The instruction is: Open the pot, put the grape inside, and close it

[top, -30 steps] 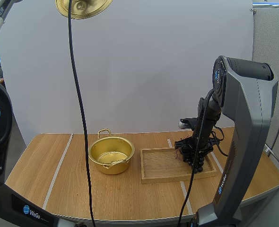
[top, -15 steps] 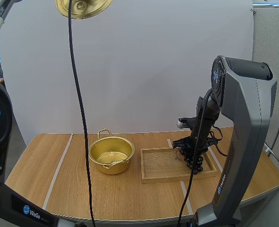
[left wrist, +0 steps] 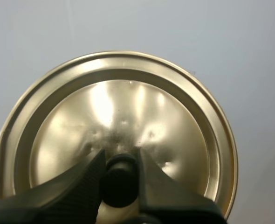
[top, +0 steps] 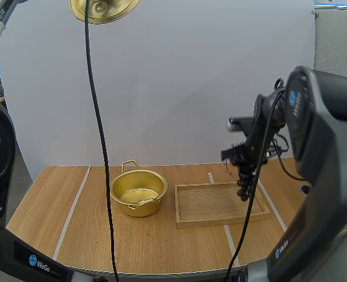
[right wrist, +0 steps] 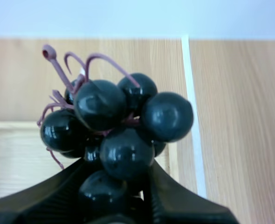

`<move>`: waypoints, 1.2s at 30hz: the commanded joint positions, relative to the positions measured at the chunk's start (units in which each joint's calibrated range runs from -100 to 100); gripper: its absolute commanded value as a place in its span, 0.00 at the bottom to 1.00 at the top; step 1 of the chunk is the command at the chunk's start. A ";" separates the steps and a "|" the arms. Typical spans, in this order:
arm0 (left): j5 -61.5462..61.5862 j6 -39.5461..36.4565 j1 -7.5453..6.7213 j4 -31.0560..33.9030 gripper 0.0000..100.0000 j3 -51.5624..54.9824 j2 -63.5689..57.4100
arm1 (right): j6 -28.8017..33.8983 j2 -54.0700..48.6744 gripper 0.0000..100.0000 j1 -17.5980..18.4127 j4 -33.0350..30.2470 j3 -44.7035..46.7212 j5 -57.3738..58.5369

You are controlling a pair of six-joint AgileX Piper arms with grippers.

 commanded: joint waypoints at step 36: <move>-2.12 -0.35 -0.17 0.54 0.00 -0.46 -0.53 | 0.85 4.64 0.00 25.74 2.25 -18.27 6.93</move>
